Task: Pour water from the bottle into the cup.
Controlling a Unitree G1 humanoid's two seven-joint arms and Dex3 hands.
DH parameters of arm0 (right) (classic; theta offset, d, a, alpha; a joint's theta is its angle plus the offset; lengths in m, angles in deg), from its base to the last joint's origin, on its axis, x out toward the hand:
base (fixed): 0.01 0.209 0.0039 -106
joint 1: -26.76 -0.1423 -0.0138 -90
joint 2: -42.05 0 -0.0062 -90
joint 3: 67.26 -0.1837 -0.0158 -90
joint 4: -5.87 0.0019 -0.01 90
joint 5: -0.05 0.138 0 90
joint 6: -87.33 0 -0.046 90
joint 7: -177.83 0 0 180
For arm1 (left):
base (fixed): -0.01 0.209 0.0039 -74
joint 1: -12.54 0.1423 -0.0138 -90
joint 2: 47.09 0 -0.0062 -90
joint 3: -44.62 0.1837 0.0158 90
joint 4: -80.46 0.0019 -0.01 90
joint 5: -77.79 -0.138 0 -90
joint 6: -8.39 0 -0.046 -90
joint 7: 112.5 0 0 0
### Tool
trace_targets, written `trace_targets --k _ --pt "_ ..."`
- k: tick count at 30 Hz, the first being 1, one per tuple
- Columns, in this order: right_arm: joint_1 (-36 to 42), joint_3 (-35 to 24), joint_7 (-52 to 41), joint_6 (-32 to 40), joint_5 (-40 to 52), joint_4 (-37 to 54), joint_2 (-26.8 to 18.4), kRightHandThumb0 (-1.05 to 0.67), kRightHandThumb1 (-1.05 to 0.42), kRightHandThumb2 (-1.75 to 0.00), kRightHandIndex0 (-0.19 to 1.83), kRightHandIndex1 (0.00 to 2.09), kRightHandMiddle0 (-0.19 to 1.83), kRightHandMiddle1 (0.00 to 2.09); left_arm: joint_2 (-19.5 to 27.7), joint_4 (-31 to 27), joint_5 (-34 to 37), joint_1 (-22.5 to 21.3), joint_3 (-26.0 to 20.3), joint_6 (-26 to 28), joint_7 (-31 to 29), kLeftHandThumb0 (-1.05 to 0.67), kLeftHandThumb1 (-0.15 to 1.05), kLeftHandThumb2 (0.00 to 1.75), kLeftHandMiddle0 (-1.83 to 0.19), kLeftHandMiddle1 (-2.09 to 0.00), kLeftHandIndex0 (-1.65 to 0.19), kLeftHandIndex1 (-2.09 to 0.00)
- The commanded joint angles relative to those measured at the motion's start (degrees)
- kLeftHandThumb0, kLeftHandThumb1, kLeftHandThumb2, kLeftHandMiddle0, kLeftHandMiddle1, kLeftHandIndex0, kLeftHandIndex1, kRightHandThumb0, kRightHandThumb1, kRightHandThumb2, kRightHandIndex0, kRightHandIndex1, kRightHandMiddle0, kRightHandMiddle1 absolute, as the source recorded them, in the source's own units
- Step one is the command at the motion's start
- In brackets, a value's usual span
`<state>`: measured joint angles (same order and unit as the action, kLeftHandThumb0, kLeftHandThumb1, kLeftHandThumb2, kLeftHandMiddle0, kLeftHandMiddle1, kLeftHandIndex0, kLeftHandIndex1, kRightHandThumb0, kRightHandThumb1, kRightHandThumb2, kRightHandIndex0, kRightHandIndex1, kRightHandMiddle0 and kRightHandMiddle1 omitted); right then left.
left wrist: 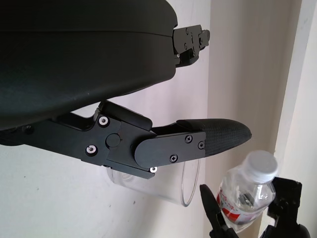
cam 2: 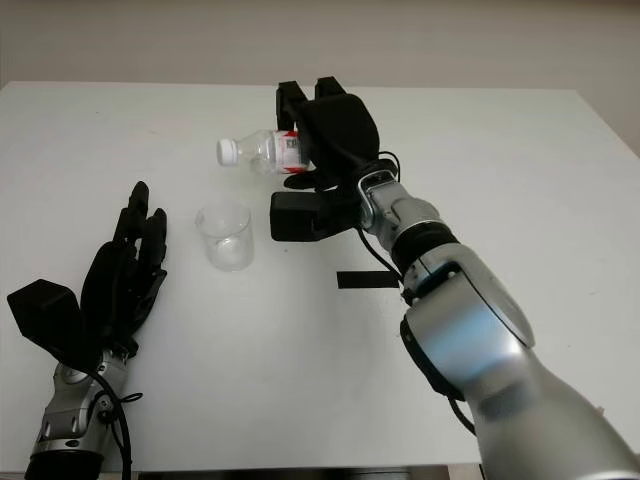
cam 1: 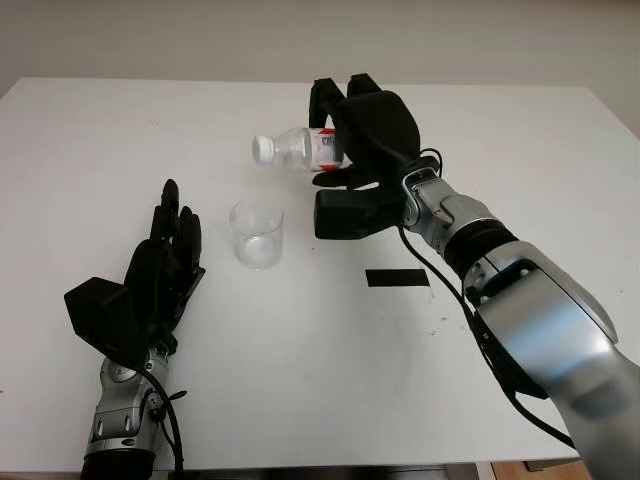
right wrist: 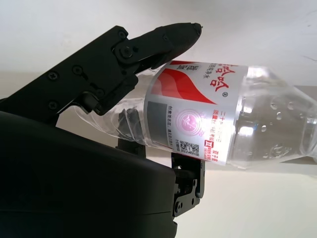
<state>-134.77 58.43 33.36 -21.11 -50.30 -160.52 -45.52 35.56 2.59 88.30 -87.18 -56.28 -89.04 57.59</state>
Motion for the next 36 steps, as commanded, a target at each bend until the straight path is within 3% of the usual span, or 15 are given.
trace_targets --k 1,6,15,21,27,36 --pt "-2.58 1.12 1.45 -0.27 -1.14 0.25 -1.24 -0.45 -1.05 -0.38 1.0 2.09 0.52 2.09 -0.38 -0.32 -0.77 0.77 0.43 -0.53 0.49 -0.77 1.05 0.55 0.14 -0.05 0.15 -0.05" --pt "-3.21 4.21 4.75 -1.1 -4.34 0.18 -1.98 -0.46 -1.05 -0.35 0.94 2.09 0.48 2.09 -0.24 0.02 -0.69 0.8 0.45 -0.95 0.59 -0.77 1.05 0.55 0.13 -0.06 0.14 -0.06" --pt "-4.05 7.8 10.81 -2.49 -7.94 -0.09 -3.03 -0.48 -1.05 -0.3 1.04 2.09 0.52 2.09 -0.35 0.91 -0.47 0.36 0.48 -1.51 0.52 -0.77 1.05 0.55 0.13 -0.05 0.14 -0.06" --pt "-5.11 10.07 13.14 -2.8 -10.0 -0.15 -3.68 -0.49 -1.05 -0.4 1.03 2.09 0.5 2.09 -0.28 0.96 -0.28 0.16 0.58 -1.23 0.08 -0.77 1.05 0.56 0.15 -0.05 0.16 -0.05" --pt "-5.91 11.24 14.18 -2.88 -10.86 -0.18 -3.62 -0.51 -1.05 -0.37 1.05 2.09 0.53 2.09 -0.54 1.1 0.07 -0.02 0.56 -1.39 -0.01 -0.77 1.05 0.54 0.15 -0.05 0.16 -0.05" --pt "-6.88 14.9 16.38 -0.26 -14.57 -0.16 -3.59 -0.52 -1.05 -0.38 0.99 2.09 0.36 2.09 -0.35 1.36 -0.3 -0.15 0.62 -2.02 -0.02 -0.77 1.05 0.55 0.15 -0.05 0.16 -0.05"
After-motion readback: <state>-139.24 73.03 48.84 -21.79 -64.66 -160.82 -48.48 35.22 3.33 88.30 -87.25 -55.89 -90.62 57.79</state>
